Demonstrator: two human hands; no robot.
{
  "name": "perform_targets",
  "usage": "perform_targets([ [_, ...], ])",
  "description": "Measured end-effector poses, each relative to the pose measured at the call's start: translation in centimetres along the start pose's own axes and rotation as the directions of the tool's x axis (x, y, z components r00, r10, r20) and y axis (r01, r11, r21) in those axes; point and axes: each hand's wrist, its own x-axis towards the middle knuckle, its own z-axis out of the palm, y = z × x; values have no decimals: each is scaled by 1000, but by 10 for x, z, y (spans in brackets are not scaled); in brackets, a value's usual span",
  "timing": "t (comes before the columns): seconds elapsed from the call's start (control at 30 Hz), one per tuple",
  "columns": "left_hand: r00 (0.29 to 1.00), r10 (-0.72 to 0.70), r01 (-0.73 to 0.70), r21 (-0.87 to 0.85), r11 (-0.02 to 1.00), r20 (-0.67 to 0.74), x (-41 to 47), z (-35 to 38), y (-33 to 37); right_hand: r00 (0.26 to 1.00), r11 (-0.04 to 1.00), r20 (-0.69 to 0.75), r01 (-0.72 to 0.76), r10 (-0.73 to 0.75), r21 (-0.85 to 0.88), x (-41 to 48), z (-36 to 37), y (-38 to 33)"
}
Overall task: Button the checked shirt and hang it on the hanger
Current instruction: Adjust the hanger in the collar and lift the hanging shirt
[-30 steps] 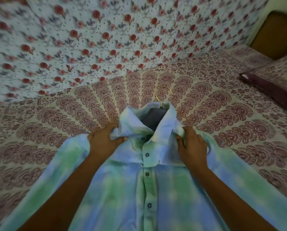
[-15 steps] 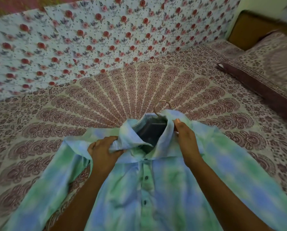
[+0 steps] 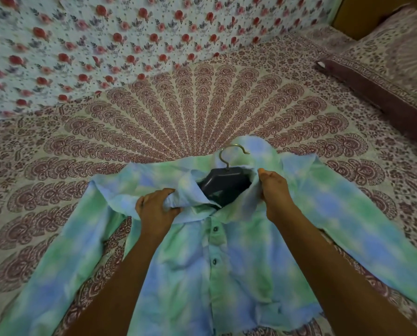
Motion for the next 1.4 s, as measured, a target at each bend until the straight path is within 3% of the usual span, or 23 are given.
perform_targets([
  [0.17, 999, -38, 37, 35, 999, 35, 4, 2, -4, 998, 998, -10, 58, -58, -23, 3, 7, 10],
  [0.3, 980, -134, 128, 48, 991, 147, 4, -2, -4, 984, 962, 85, 170, -155, -215, 7, 8, 24],
  [0.47, 953, -170, 174, 9, 985, 252, 6, -7, -3, 919, 803, 135, 389, -370, -451, 9, 17, 27],
  [0.57, 943, -181, 185, 13, 983, 280, 6, -9, -3, 821, 696, 351, 569, -450, -439, 2, 25, 25],
  [0.63, 925, -195, 209, -7, 978, 326, 6, -12, -2, 799, 640, 407, 599, -442, -481, 0, 28, 27],
  [0.83, 963, -146, 226, -379, 898, 227, 16, -29, 37, 761, 584, 374, 647, -530, -490, 1, 26, 32],
  [0.9, 956, -147, 225, -308, 924, 255, 27, -32, 52, 755, 588, 365, 654, -545, -476, -1, 25, 35],
  [1.03, 941, -157, 158, 21, 987, 300, 42, -24, 64, 764, 599, 342, 643, -547, -477, -1, 25, 36],
  [1.3, 946, -209, 177, 145, 973, 250, 45, -15, 65, 787, 638, 335, 616, -517, -462, 0, 27, 37],
  [1.4, 968, -216, 207, 76, 975, 126, 44, -18, 56, 794, 623, 318, 605, -517, -496, 2, 28, 37],
])
